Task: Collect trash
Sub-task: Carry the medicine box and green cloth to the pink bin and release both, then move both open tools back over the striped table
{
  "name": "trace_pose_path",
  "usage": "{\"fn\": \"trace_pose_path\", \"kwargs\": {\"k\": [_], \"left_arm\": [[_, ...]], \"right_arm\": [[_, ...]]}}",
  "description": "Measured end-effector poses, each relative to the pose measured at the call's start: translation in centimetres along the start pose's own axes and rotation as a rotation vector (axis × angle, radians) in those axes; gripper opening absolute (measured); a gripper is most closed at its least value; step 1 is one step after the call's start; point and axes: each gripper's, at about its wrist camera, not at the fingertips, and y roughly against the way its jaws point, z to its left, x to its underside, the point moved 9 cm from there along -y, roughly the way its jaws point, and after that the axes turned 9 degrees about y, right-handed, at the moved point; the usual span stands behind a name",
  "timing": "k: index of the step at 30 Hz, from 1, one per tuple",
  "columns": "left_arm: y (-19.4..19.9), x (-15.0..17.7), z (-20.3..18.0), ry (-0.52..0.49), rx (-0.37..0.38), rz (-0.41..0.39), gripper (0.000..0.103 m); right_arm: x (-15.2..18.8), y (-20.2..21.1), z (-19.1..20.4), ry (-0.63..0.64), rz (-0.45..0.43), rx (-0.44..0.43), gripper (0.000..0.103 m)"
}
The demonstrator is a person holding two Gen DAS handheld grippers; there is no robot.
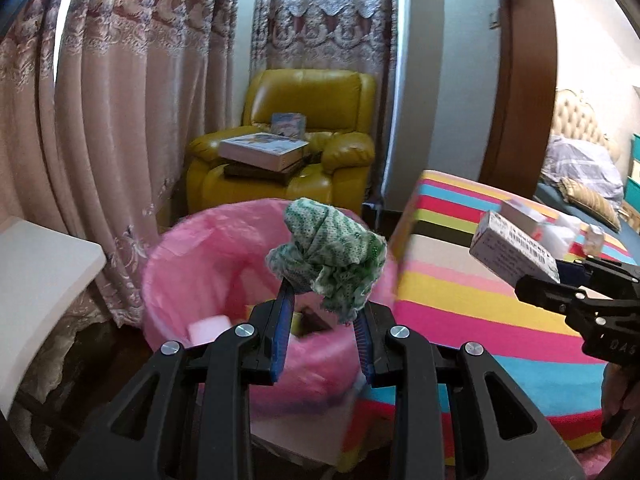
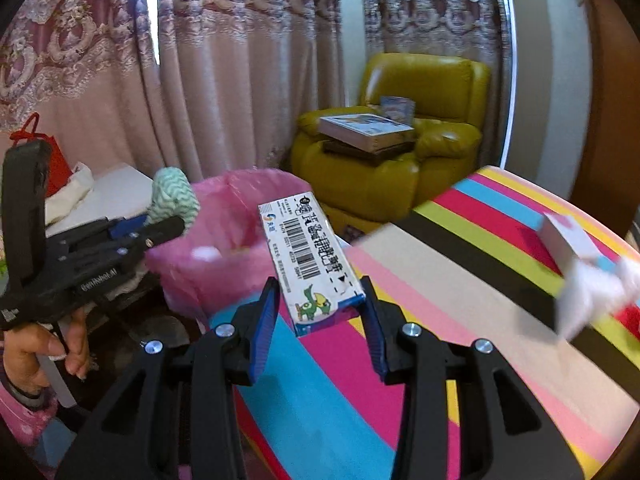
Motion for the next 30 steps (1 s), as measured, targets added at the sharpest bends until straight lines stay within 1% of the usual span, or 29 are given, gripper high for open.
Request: {"fn": "trace_pose_path", "kwargs": {"k": [4, 9, 10, 12, 13, 14, 16, 18, 19, 20, 21, 23, 25, 27, 30], "left_arm": [[-1.7, -1.9, 2.6, 0.008, -0.008, 0.017, 0.028], [-3.8, -3.8, 5.1, 0.026, -0.022, 0.035, 0.028], [-4.2, -4.3, 5.6, 0.032, -0.022, 0.036, 0.028], [-4.7, -4.8, 6.4, 0.041, -0.044, 0.03, 0.029], [-4.9, -5.1, 6.8, 0.051, -0.061, 0.025, 0.03], [-5.0, -5.4, 7.4, 0.069, -0.074, 0.019, 0.03], [-4.8, -5.7, 8.2, 0.104, -0.082, 0.018, 0.032], [-4.2, -5.7, 8.4, 0.11, -0.084, 0.004, 0.038], [-3.9, -5.6, 8.4, 0.107, -0.092, -0.009, 0.057], [-3.4, -5.6, 8.4, 0.1, -0.109, -0.033, 0.084], [-3.0, -5.5, 8.2, 0.095, -0.11, -0.054, 0.091], [-2.1, -5.6, 7.5, 0.078, -0.109, -0.1, 0.092], [-2.0, -5.6, 6.0, 0.027, -0.097, -0.099, 0.092], [-2.1, -5.6, 4.8, -0.014, -0.106, -0.106, 0.092], [-2.6, -5.4, 3.1, -0.037, -0.1, -0.094, 0.092]], "right_arm": [[-2.7, -2.8, 1.5, 0.014, 0.005, -0.047, 0.04], [-5.6, -6.1, 2.9, 0.035, 0.009, -0.061, 0.04], [-6.1, -6.5, 3.2, 0.04, 0.002, -0.074, 0.042], [-6.9, -7.0, 3.6, 0.041, -0.022, -0.101, 0.064], [-7.4, -6.9, 3.7, 0.035, -0.041, -0.109, 0.069], [-7.7, -6.6, 3.5, 0.025, -0.058, -0.109, 0.071], [-7.6, -5.7, 2.9, 0.009, -0.076, -0.109, 0.071], [-7.2, -4.5, 2.1, 0.012, -0.093, -0.089, 0.071], [-6.8, -3.8, 1.5, 0.014, -0.099, -0.073, 0.071], [-6.3, -3.0, 0.8, 0.01, -0.102, -0.06, 0.071], [-5.8, -2.4, 0.1, 0.002, -0.103, -0.05, 0.071], [-5.0, -1.2, -1.1, -0.01, -0.104, -0.035, 0.072], [-3.6, 0.4, -2.8, -0.025, -0.106, -0.005, 0.074], [-2.1, 1.8, -4.6, -0.038, -0.104, 0.025, 0.075], [0.6, 4.3, -8.1, -0.063, -0.082, 0.095, 0.075]]}}
